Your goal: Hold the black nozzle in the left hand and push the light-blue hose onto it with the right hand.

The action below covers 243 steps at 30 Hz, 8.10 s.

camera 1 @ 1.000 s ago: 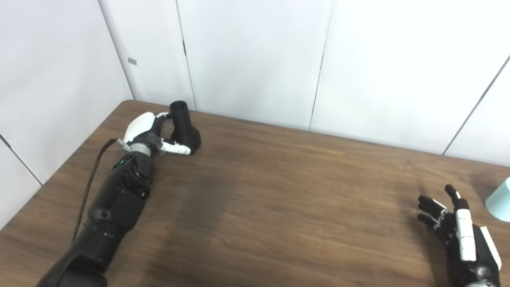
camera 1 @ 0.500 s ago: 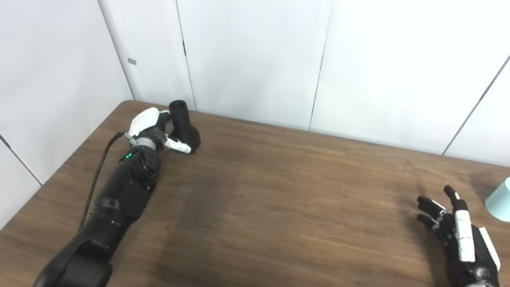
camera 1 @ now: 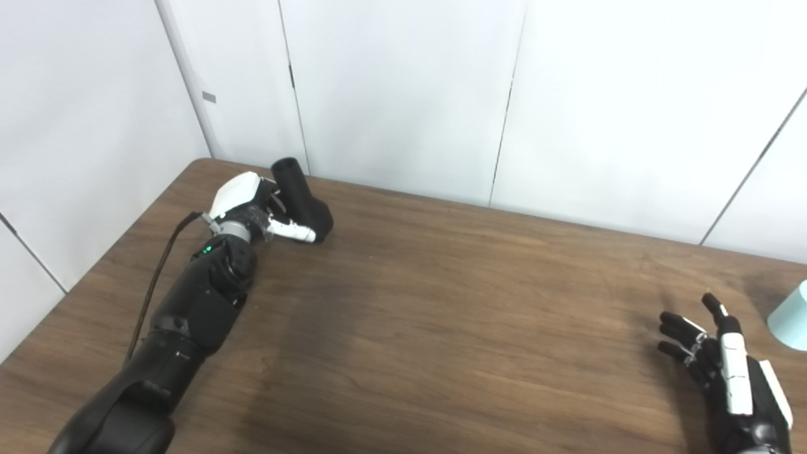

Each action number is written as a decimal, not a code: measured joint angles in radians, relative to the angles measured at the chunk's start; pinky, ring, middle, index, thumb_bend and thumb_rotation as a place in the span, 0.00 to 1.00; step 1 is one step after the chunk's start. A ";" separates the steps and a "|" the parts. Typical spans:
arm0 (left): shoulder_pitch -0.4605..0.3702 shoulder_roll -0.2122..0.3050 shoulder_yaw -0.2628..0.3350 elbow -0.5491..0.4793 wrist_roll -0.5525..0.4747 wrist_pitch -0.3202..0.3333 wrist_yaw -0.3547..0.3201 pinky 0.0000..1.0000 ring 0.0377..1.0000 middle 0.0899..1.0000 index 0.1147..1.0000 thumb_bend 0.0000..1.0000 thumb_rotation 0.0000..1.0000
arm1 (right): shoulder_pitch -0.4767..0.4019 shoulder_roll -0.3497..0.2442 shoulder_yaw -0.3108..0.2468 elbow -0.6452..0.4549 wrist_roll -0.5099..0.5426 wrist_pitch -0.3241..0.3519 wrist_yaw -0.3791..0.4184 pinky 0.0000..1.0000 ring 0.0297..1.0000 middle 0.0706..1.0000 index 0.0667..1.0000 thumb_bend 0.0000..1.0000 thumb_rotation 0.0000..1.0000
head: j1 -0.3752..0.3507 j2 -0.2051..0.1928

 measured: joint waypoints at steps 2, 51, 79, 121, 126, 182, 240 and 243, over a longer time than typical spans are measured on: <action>0.001 0.000 -0.001 -0.001 0.003 0.000 0.000 0.38 0.40 0.46 0.41 0.50 0.00 | 0.000 0.000 0.000 0.000 0.000 0.000 0.000 0.72 0.78 0.73 0.95 0.38 1.00 | 0.000 0.002; 0.235 -0.182 -0.189 -0.673 0.184 -0.009 -0.159 0.41 0.44 0.42 0.42 0.50 0.00 | 0.002 0.021 0.035 -0.015 -0.050 0.002 -0.011 0.66 0.77 0.70 0.91 0.43 1.00 | -0.189 0.072; 0.330 -0.284 -0.298 -0.629 0.376 -0.127 -0.148 0.36 0.43 0.41 0.43 0.51 0.00 | 0.005 0.059 0.051 -0.050 -0.074 0.046 -0.009 0.64 0.76 0.70 0.90 0.40 1.00 | -0.304 0.123; 0.346 -0.262 -0.262 -0.628 0.388 -0.208 -0.166 0.38 0.42 0.40 0.43 0.51 0.00 | -0.152 -0.128 -0.097 -0.242 -0.104 0.158 -0.020 0.59 0.69 0.70 0.67 0.61 0.15 | -0.577 0.086; 0.351 -0.262 -0.255 -0.628 0.388 -0.207 -0.168 0.37 0.40 0.39 0.44 0.50 0.00 | -0.209 -0.224 -0.096 -0.258 -0.210 0.167 -0.020 0.58 0.66 0.69 0.68 0.60 0.14 | -0.598 0.081; 0.369 -0.267 -0.237 -0.653 0.406 -0.208 -0.198 0.39 0.44 0.43 0.42 0.51 0.00 | -0.542 -0.603 0.290 0.517 -0.777 0.011 0.285 0.77 0.90 0.84 0.78 0.99 0.12 | -0.684 0.095; 0.370 -0.268 -0.241 -0.655 0.407 -0.204 -0.198 0.35 0.40 0.39 0.44 0.50 0.00 | -0.501 -0.569 0.264 0.462 -0.746 -0.189 0.113 0.57 0.41 0.45 0.47 0.52 0.00 | -0.652 0.117; 0.370 -0.269 -0.245 -0.655 0.411 -0.202 -0.198 0.34 0.40 0.38 0.45 0.50 0.00 | -0.492 -0.570 0.258 0.376 -0.753 -0.159 0.140 0.53 0.41 0.46 0.46 0.52 0.00 | -0.635 0.120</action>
